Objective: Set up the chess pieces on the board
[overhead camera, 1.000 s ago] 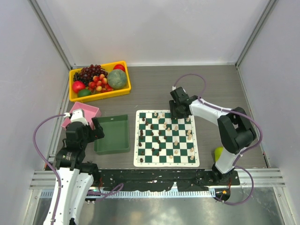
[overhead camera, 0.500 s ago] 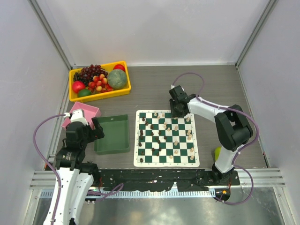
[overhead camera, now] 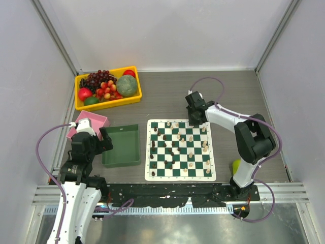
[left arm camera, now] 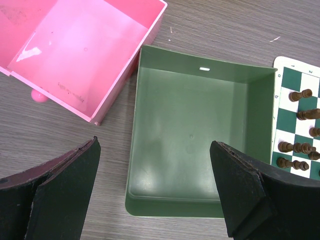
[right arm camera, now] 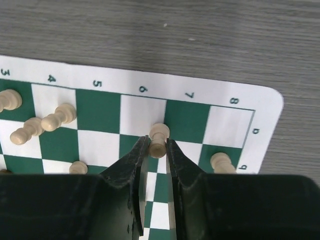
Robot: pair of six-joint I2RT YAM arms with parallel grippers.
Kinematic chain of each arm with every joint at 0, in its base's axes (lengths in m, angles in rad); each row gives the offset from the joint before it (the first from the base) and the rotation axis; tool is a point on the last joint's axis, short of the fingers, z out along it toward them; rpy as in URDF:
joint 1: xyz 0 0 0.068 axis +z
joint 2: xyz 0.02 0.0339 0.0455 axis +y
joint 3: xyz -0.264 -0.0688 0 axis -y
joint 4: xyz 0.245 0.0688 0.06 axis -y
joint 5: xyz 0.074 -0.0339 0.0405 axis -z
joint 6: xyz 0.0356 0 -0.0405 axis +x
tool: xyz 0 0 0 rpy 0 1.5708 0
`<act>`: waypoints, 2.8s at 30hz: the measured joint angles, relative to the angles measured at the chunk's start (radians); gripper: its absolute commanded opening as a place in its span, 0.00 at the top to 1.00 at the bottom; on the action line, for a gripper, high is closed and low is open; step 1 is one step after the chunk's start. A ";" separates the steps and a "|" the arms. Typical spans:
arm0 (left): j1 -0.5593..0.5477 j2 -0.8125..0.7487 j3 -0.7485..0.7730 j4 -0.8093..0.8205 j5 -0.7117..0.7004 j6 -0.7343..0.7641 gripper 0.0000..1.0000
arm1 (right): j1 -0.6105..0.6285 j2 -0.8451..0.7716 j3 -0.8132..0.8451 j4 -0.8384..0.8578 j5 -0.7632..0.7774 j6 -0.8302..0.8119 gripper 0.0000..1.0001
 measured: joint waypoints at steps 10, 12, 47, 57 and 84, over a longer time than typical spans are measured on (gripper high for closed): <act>0.000 0.000 0.000 0.000 0.000 0.000 0.01 | -0.114 -0.037 -0.001 0.005 0.025 0.000 0.83; 0.000 0.000 0.000 0.000 0.000 0.000 0.01 | -0.122 -0.037 -0.005 0.007 0.027 0.000 0.83; 0.000 0.002 0.000 0.000 0.000 0.000 0.01 | -0.140 -0.054 -0.061 0.022 0.027 -0.003 0.58; 0.000 0.002 0.000 0.000 0.000 0.000 0.01 | -0.137 -0.198 -0.042 -0.019 0.029 -0.019 0.36; 0.000 -0.006 0.000 0.000 0.000 0.000 0.01 | 0.068 -0.437 -0.296 -0.036 -0.032 0.128 0.48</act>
